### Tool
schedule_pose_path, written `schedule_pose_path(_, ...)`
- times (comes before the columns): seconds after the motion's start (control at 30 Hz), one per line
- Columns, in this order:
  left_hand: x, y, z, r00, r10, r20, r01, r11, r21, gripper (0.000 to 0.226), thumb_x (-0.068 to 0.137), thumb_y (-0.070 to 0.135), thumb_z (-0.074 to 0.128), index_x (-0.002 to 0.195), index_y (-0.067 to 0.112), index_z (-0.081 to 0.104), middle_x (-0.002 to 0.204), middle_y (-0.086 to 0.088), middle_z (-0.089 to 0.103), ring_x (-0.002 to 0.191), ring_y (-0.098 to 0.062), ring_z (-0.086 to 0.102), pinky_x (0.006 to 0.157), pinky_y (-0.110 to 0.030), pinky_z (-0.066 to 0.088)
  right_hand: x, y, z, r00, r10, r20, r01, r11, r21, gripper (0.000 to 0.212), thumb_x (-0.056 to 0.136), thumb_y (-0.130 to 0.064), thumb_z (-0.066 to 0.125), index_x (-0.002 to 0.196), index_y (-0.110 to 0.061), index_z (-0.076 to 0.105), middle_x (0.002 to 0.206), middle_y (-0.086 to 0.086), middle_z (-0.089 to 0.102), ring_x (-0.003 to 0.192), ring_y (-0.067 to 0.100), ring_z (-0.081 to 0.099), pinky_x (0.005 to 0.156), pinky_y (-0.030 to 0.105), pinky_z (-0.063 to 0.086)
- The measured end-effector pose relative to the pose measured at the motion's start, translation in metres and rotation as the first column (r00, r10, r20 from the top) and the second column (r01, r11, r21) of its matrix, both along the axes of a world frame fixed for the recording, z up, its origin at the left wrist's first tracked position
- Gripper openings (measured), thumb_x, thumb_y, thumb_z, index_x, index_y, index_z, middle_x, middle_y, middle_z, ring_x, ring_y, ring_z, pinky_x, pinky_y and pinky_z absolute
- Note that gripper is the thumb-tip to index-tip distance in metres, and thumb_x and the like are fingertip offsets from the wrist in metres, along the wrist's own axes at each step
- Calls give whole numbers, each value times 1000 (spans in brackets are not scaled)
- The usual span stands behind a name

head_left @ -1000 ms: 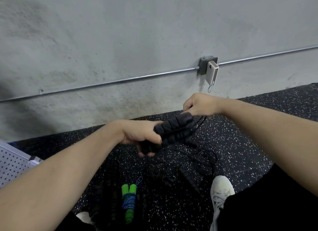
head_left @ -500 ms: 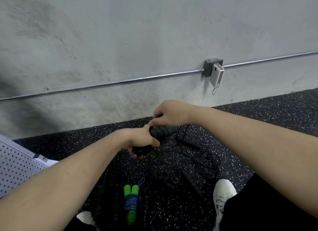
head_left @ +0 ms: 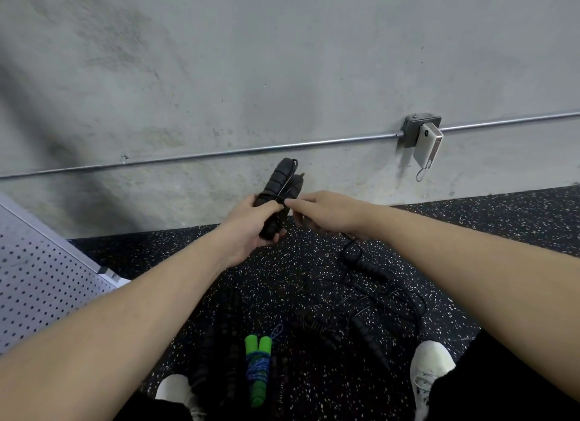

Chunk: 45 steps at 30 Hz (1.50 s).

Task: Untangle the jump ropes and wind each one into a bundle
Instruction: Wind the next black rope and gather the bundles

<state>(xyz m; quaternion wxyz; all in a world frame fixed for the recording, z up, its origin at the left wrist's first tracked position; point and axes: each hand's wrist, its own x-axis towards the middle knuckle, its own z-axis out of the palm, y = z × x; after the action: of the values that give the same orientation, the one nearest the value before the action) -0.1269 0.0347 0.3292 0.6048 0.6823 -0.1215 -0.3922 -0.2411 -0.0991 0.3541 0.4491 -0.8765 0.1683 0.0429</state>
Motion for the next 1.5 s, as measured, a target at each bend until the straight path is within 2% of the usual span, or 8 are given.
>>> schedule_pose_path(0.3, 15, 23, 21, 959, 63, -275, -155, 932, -328, 45, 101, 9, 51, 142, -1, 38, 102, -26, 59, 60, -19, 63, 47, -20, 48, 15, 14, -8, 989, 53, 136, -104, 912, 397, 34, 108, -43, 33, 88, -23, 53, 60, -12, 39, 54, 7, 32, 53, 23, 27)
schedule_pose_path(0.5, 16, 41, 35, 954, 47, -297, -167, 905, -392, 17, 102, 12, 51, 111, -1, 55, 89, -16, 66, 58, -17, 63, 47, -17, 49, 18, 17, -9, 980, 132, 151, -174, 932, 318, 47, 102, -54, 39, 73, -19, 47, 57, -7, 36, 52, 10, 30, 49, 23, 24)
schedule_pose_path(0.67, 17, 55, 38, 962, -28, -271, -80, 922, -379, 21, 91, 21, 61, 110, 11, 63, 82, -7, 72, 55, -14, 58, 42, -13, 43, 17, 10, -11, 972, 189, 140, -223, 932, 286, 35, 104, -44, 42, 87, -19, 60, 61, -12, 42, 54, 6, 36, 50, 17, 31)
schedule_pose_path(0.9, 20, 60, 41, 924, -109, -366, -80, 882, -464, 24, 90, 24, 55, 99, 8, 70, 82, -6, 68, 46, -9, 48, 33, -10, 34, 16, 13, -21, 908, 300, 293, -240, 945, -224, 28, 106, -45, 29, 87, -37, 48, 74, -19, 47, 68, -4, 47, 75, 17, 40)
schedule_pose_path(1.03, 20, 64, 37, 916, -160, -367, 7, 923, -386, 22, 89, 24, 55, 102, 8, 64, 80, -8, 67, 45, -10, 48, 31, -11, 33, 13, 4, -26, 862, 438, 256, -246, 802, -544, 32, 106, -39, 29, 95, -15, 48, 71, -6, 51, 59, 11, 45, 58, 25, 36)
schedule_pose_path(1.2, 22, 63, 31, 921, -238, -310, 189, 965, -181, 19, 83, 15, 59, 102, 15, 60, 80, -12, 68, 42, -15, 48, 28, -13, 32, 10, -3, -17, 862, 482, 155, -260, 685, -681, 22, 101, -15, 50, 80, -15, 55, 74, -11, 49, 75, 12, 47, 70, 11, 42)
schedule_pose_path(1.27, 21, 62, 31, 906, -307, -290, 287, 952, -110, 16, 84, 15, 60, 100, 15, 65, 80, -13, 68, 42, -16, 48, 28, -14, 32, 12, -16, -17, 905, 424, 26, -309, 699, -645, 23, 100, -12, 53, 78, -14, 58, 77, -8, 58, 81, 17, 57, 69, 21, 45)
schedule_pose_path(1.5, 16, 49, 28, 869, -474, -140, 492, 858, 149, 22, 86, 16, 67, 107, 19, 63, 81, -8, 70, 52, -20, 54, 34, -16, 34, 19, -24, -11, 885, 448, -126, -385, 552, -739, 18, 99, -40, 57, 97, -24, 65, 91, -10, 64, 78, 10, 50, 66, 23, 32)
